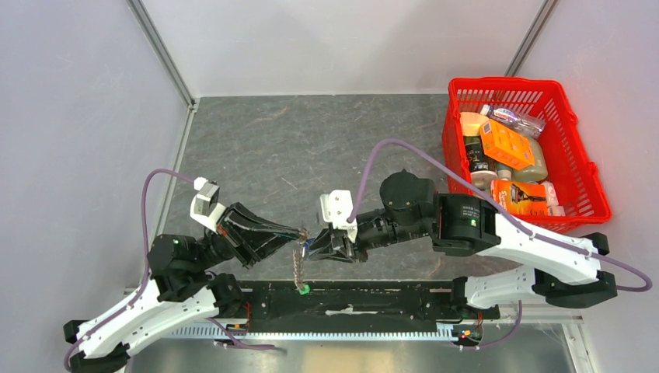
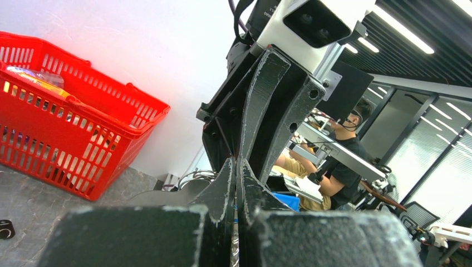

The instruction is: Put the keys on the keyring

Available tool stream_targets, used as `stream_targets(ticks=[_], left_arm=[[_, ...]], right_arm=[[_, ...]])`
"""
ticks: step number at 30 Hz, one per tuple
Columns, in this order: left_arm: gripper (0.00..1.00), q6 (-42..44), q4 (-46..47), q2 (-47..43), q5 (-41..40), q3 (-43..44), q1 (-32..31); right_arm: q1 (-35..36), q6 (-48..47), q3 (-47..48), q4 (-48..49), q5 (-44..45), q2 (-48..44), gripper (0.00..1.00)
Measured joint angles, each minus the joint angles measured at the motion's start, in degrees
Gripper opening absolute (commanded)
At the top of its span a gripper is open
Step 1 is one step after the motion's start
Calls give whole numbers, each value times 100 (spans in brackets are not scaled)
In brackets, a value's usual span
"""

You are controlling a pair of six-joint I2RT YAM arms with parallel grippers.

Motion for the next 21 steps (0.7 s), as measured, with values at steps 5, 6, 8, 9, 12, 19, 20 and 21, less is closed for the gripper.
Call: stream_targets(ticks=[5, 6, 8, 9, 12, 19, 20, 21], left_arm=[[2, 0, 44, -68, -61, -26, 2], [2, 0, 50, -79, -66, -31, 2], [2, 0, 83, -98, -66, -44, 2], [2, 0, 111, -103, -66, -50, 2], [2, 0, 199, -109, -63, -76, 2], [2, -4, 549, -260, -61, -236, 2], [2, -4, 605, -269, -59, -247, 2], [2, -4, 656, -275, -57, -251, 2]], right_arm=[[35, 203, -22, -17, 201, -227, 44], [35, 267, -57, 20, 251, -332, 44], [35, 402, -125, 96, 328, -557, 44], [35, 498, -138, 136, 391, -675, 44], [35, 855, -136, 326, 610, -841, 43], [35, 1947, -186, 855, 1064, -485, 43], [35, 2085, -236, 916, 1104, -444, 43], [33, 2247, -295, 992, 1158, -411, 43]])
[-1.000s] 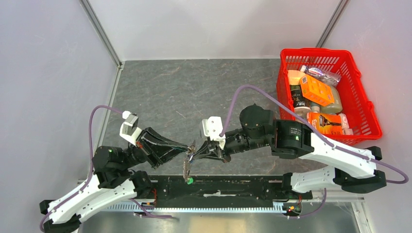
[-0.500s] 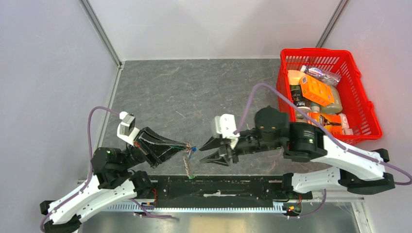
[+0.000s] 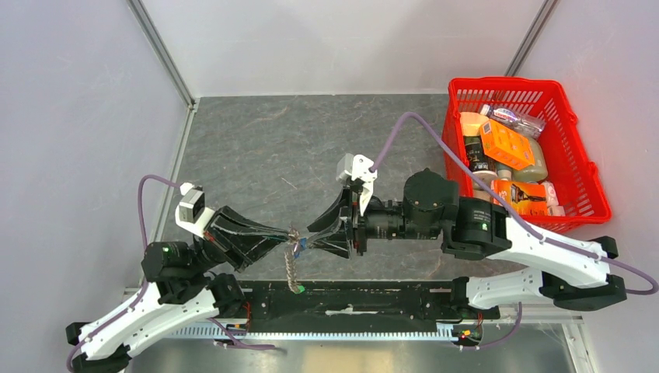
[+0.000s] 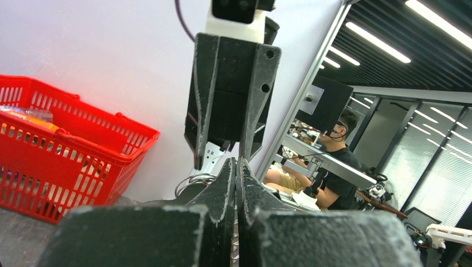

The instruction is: Put the keys on the keyring

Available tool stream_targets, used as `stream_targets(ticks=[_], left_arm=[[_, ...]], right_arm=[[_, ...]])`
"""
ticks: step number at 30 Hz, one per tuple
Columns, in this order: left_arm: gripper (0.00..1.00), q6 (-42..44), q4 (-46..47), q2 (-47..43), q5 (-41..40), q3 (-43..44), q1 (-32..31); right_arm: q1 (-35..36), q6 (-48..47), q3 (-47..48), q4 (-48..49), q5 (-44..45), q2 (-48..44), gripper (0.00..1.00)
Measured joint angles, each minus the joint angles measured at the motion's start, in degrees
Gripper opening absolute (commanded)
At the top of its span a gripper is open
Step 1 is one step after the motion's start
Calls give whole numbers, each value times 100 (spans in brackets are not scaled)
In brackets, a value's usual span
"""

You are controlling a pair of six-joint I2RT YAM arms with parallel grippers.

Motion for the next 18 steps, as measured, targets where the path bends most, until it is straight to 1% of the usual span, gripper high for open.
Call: stream_targets(ticks=[7, 18], left_arm=[[2, -2, 313, -17, 7, -52, 0], [2, -4, 588, -57, -4, -164, 0]], right_arm=[[2, 706, -173, 522, 50, 24, 43], [2, 1078, -240, 992, -11, 74, 39]])
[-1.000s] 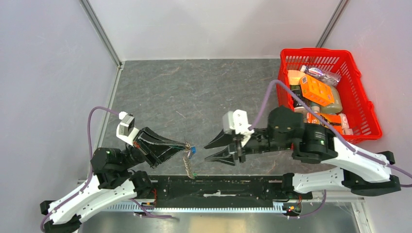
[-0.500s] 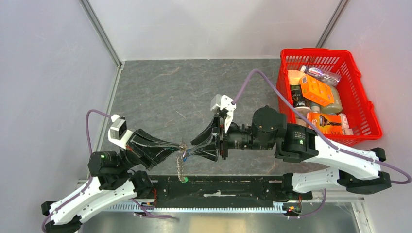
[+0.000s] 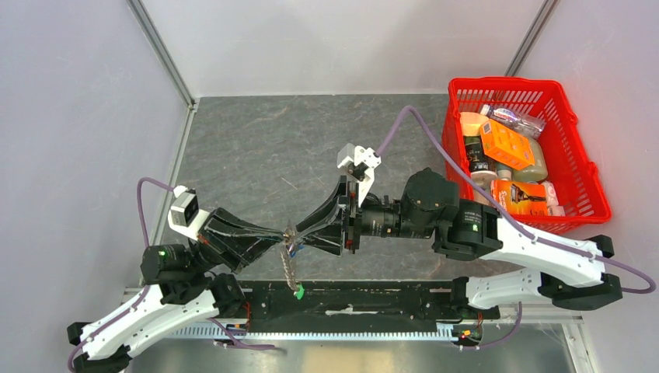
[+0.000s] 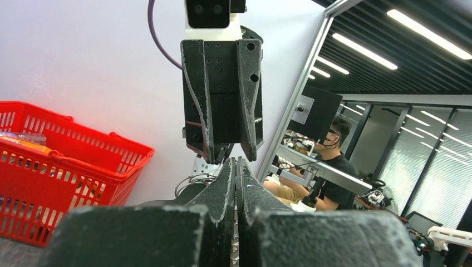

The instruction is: Put the keys on the keyring

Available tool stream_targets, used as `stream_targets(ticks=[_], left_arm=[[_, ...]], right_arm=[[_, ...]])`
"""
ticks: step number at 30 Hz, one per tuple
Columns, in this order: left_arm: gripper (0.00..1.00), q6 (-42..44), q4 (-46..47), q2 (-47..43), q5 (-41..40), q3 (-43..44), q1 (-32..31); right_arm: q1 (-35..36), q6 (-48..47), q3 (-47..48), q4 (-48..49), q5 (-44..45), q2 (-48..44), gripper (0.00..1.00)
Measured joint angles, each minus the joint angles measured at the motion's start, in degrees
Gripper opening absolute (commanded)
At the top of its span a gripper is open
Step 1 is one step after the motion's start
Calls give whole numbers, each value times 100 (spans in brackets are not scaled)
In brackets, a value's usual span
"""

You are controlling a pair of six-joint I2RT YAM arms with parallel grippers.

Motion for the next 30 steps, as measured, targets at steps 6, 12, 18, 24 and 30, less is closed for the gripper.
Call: stream_targets(ticks=[6, 12, 18, 24, 30], left_arm=[[2, 0, 76, 0, -28, 0, 0], [2, 0, 175, 0, -103, 0, 0], [2, 0, 216, 2, -136, 0, 0], [2, 0, 293, 26, -136, 0, 0], [2, -2, 332, 70, -136, 0, 0]], right_arm=[[0, 68, 0, 79, -57, 118, 38], [0, 105, 0, 87, -177, 184, 36], [0, 127, 0, 125, -317, 278, 31], [0, 120, 0, 138, -391, 289, 28], [0, 96, 0, 173, -393, 286, 28]])
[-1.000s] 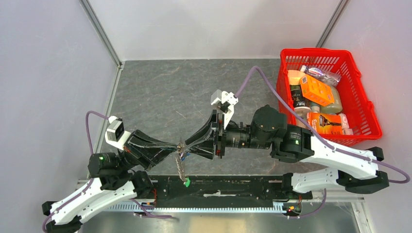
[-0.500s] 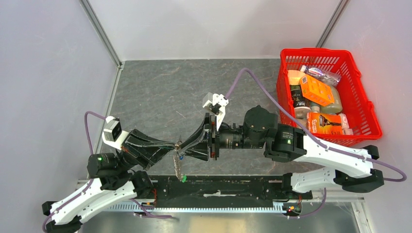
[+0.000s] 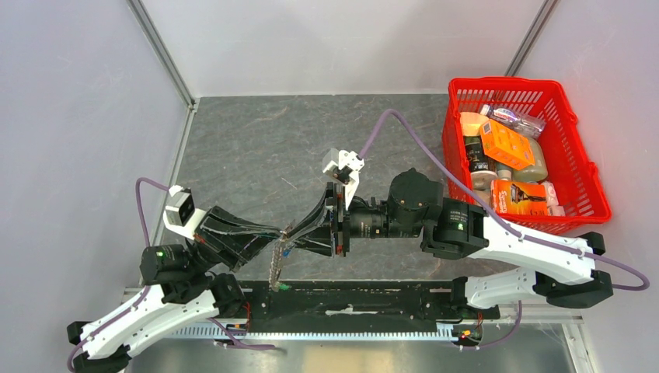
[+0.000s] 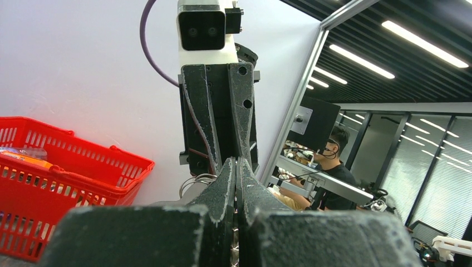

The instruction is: Put the keys on the keyring

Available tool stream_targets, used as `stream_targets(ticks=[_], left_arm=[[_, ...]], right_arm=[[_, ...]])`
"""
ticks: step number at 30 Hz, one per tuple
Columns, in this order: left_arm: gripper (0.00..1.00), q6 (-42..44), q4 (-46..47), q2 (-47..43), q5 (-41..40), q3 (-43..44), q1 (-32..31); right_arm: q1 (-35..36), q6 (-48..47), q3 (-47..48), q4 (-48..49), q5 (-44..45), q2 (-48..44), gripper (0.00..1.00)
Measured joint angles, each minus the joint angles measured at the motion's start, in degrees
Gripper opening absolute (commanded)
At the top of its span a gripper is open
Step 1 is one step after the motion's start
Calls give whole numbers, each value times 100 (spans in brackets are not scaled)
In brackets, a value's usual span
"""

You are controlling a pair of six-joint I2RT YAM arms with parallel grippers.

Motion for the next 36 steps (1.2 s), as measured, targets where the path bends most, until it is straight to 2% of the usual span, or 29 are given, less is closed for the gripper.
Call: stream_targets(ticks=[9, 14, 15, 27, 36], left_arm=[[2, -2, 90, 22, 0, -2, 0], [2, -22, 114, 28, 0, -9, 0], [2, -31, 122, 28, -2, -13, 0], [2, -129, -4, 96, 157, 28, 0], [25, -72, -1449, -101, 256, 444, 0]], right_arm=[[0, -50, 0, 76, 7, -2, 23], [0, -105, 0, 76, 15, -2, 2], [0, -118, 0, 76, 17, -2, 0], [26, -321, 85, -197, 24, -22, 0], [37, -461, 365, -984, 72, -20, 0]])
